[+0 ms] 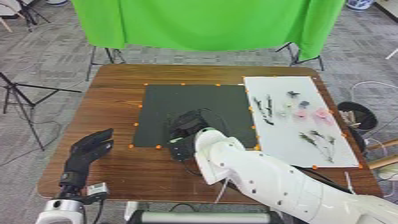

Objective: Arrange flowers

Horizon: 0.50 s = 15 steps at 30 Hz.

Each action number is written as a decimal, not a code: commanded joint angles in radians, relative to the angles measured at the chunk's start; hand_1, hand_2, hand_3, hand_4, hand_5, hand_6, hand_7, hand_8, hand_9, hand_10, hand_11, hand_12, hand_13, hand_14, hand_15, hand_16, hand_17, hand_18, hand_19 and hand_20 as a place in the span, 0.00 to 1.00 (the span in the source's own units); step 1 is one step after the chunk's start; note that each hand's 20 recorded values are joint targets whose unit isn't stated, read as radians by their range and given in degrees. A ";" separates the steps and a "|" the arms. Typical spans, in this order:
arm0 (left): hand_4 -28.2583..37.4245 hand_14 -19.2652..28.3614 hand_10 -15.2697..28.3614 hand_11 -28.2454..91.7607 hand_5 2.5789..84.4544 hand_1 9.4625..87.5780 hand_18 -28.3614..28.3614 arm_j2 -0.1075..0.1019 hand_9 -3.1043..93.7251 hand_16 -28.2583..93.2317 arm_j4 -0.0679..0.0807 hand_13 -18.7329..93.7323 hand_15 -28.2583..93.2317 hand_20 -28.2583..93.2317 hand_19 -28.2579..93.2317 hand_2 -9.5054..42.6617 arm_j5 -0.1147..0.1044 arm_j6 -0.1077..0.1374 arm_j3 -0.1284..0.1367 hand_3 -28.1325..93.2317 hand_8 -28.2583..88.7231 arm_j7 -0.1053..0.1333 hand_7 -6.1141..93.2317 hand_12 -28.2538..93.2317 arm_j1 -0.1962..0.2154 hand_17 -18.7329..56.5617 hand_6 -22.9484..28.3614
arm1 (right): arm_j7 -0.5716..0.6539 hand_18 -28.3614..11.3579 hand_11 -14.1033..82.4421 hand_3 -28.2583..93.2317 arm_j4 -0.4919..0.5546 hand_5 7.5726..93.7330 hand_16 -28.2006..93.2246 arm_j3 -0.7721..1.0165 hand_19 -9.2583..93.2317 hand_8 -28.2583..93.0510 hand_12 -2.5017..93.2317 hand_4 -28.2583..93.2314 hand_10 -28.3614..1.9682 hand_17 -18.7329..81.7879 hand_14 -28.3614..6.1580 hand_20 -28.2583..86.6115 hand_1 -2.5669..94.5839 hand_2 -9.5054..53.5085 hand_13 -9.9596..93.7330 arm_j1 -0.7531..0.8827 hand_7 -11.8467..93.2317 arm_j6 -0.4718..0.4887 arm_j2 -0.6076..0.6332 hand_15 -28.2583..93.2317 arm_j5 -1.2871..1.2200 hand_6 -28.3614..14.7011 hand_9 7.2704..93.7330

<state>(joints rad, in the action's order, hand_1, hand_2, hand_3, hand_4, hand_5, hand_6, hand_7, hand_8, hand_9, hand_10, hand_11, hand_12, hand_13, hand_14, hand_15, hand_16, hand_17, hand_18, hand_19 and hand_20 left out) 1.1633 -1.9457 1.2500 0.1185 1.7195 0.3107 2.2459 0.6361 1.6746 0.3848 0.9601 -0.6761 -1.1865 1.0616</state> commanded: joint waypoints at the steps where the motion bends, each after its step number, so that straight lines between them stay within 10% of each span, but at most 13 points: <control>1: 0.23 0.74 0.60 0.44 0.54 0.36 0.77 0.013 0.42 0.24 0.002 0.48 0.45 0.40 0.40 0.00 -0.001 0.003 -0.022 0.75 0.18 -0.013 0.25 0.37 0.010 0.37 0.46 | -0.006 0.54 0.31 0.71 -0.014 0.67 0.36 -0.009 0.81 0.36 0.39 0.34 0.39 0.94 0.57 0.54 0.69 0.00 1.00 0.002 0.61 -0.010 -0.024 0.60 -0.031 0.50 1.00; 15: 0.23 0.74 0.59 0.44 0.54 0.36 0.77 0.016 0.42 0.24 -0.001 0.47 0.45 0.40 0.40 0.00 0.009 0.001 -0.034 0.75 0.18 -0.024 0.25 0.37 0.011 0.36 0.46 | -0.014 0.53 0.28 0.74 -0.036 0.65 0.36 -0.001 0.80 0.36 0.40 0.29 0.41 0.94 0.56 0.54 0.66 0.00 1.00 0.005 0.62 -0.018 -0.041 0.57 -0.054 0.51 0.99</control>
<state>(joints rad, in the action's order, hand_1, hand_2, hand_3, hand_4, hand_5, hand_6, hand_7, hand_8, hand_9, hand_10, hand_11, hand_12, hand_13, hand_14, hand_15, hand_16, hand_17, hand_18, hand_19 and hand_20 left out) 1.1654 -1.9495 1.2511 0.1187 1.7046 0.3090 2.2410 0.6262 1.6611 0.3846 0.9574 -0.6821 -1.2145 1.0145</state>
